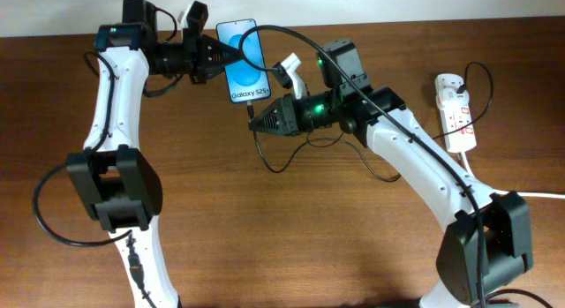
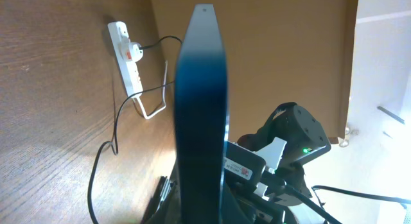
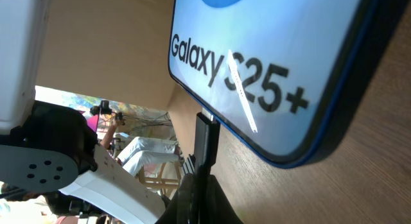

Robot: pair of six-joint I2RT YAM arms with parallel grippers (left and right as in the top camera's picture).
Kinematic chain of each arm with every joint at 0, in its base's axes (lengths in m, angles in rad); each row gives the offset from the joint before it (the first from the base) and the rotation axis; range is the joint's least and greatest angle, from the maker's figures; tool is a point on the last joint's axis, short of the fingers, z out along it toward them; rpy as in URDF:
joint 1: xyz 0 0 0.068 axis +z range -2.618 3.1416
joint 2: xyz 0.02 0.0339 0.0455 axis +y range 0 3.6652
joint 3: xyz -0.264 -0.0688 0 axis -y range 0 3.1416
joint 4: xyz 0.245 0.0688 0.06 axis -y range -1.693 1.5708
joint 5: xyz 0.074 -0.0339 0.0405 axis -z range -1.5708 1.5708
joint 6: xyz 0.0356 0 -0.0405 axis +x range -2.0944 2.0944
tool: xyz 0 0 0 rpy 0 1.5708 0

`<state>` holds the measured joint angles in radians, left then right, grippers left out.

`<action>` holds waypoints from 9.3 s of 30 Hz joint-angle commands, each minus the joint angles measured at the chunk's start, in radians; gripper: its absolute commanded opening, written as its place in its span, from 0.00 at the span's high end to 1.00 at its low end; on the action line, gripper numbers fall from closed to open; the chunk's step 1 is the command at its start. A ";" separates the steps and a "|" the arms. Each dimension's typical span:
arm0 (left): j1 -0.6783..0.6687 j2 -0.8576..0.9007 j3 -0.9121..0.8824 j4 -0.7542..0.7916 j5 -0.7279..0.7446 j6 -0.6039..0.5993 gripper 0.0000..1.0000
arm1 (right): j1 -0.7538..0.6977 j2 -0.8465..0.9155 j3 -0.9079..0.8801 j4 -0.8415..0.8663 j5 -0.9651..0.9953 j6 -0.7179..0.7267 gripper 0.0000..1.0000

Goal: Plug charger to phone and switch on socket

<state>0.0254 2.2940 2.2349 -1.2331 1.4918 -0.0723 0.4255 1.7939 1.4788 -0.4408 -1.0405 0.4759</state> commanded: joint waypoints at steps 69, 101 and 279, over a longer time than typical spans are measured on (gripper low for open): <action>-0.085 -0.031 -0.182 -0.129 -0.539 0.199 1.00 | -0.191 -0.020 0.008 -0.290 0.352 -0.145 0.42; -0.116 0.197 -0.248 0.027 -1.195 -0.050 0.46 | -0.193 -0.020 0.002 -0.442 0.528 -0.262 0.32; -0.010 -0.219 0.418 -0.382 -1.246 -0.125 0.01 | -0.393 -1.791 -1.382 0.422 0.764 -0.839 0.02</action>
<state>0.0174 2.0766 2.6484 -1.6135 0.2531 -0.1883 0.0269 0.0166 0.1200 -0.0216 -0.2634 -0.3664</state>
